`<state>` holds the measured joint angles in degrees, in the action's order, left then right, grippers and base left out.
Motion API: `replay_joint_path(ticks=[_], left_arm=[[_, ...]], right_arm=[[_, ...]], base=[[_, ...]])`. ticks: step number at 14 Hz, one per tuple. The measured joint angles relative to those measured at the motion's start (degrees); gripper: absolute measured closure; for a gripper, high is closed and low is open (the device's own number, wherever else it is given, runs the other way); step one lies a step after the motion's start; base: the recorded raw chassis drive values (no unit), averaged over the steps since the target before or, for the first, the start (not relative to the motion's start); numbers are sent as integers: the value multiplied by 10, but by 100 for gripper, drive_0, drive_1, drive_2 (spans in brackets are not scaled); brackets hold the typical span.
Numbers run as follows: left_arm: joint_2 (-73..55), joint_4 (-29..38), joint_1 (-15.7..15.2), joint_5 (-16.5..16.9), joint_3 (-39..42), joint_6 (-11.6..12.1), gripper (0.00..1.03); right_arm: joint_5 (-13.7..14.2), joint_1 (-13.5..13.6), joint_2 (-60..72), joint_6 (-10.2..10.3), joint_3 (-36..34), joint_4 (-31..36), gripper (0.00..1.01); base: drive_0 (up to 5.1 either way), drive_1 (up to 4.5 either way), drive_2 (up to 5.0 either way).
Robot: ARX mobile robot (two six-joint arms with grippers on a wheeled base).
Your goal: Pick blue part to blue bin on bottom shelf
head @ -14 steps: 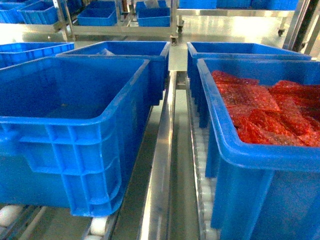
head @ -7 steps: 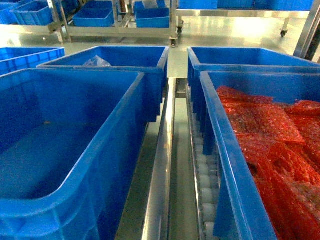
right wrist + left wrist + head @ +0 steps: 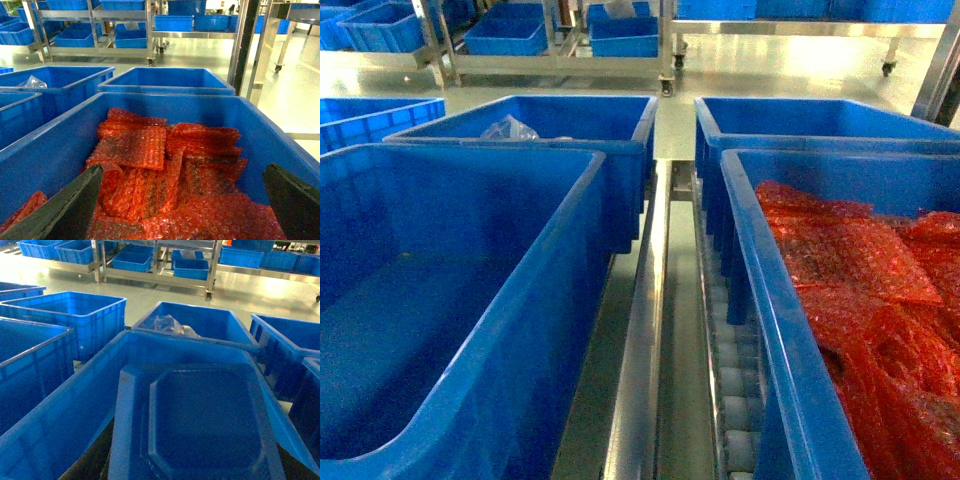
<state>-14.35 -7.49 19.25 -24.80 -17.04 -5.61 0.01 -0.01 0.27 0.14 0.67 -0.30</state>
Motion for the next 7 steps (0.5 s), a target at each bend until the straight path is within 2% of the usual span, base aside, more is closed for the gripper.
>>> replay_joint_path(ticks=[7], left_arm=[[0, 0, 0, 0, 0, 0, 60]], right_arm=[[0, 0, 0, 0, 0, 0, 3]], base=[[0, 0, 0]])
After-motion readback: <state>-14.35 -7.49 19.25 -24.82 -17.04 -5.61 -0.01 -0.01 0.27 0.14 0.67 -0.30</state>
